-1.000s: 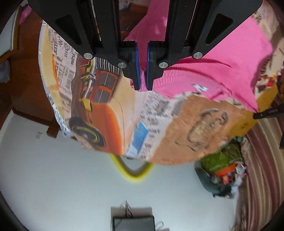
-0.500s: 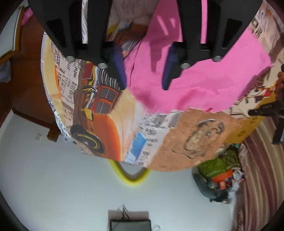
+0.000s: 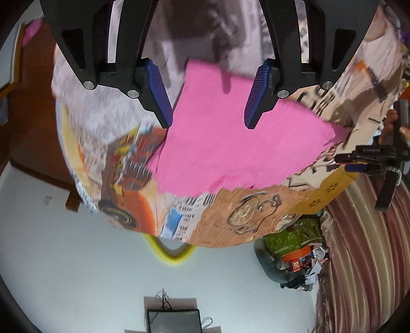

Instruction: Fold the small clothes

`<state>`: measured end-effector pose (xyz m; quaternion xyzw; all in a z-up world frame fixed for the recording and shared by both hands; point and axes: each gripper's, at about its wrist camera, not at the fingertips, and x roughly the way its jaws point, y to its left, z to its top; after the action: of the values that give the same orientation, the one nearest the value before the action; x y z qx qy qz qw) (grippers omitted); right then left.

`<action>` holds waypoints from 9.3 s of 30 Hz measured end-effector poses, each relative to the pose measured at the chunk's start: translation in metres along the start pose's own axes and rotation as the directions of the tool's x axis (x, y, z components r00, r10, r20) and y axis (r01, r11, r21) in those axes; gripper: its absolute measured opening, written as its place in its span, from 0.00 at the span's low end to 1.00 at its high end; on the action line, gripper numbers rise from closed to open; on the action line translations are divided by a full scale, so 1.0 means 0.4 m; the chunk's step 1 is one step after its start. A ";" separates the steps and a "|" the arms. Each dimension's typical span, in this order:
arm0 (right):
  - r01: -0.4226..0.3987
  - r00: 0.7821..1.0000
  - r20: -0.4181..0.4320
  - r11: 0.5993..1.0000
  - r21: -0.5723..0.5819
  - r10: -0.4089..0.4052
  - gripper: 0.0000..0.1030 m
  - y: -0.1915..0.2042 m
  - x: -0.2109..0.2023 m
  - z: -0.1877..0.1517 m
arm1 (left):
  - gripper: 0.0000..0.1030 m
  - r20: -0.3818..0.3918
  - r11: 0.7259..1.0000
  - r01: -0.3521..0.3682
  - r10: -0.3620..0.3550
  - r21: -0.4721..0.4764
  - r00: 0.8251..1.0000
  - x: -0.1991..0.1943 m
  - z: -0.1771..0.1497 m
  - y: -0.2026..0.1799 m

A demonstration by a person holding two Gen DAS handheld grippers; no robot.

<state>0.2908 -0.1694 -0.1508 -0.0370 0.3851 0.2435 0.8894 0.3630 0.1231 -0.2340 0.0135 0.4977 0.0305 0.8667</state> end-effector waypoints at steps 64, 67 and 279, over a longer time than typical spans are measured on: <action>-0.005 0.997 -0.075 0.959 0.283 0.027 0.27 -0.065 -0.078 -0.242 | 0.65 0.027 0.998 0.007 -0.006 -0.064 1.000 -0.028 -0.035 0.063; -0.016 0.997 -0.071 0.956 0.293 0.039 0.41 -0.051 -0.069 -0.244 | 0.65 -0.007 0.994 0.040 -0.041 -0.102 0.999 0.046 0.008 0.080; -0.108 0.994 0.000 0.992 0.068 0.109 0.57 0.043 0.162 0.037 | 0.73 -0.003 0.977 0.210 -0.210 -0.030 0.978 0.116 0.127 -0.083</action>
<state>0.3308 -0.1243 -0.1839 0.0139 0.3964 0.2782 0.8748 0.4315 0.0936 -0.2504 -0.0520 0.4986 -0.0537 0.8636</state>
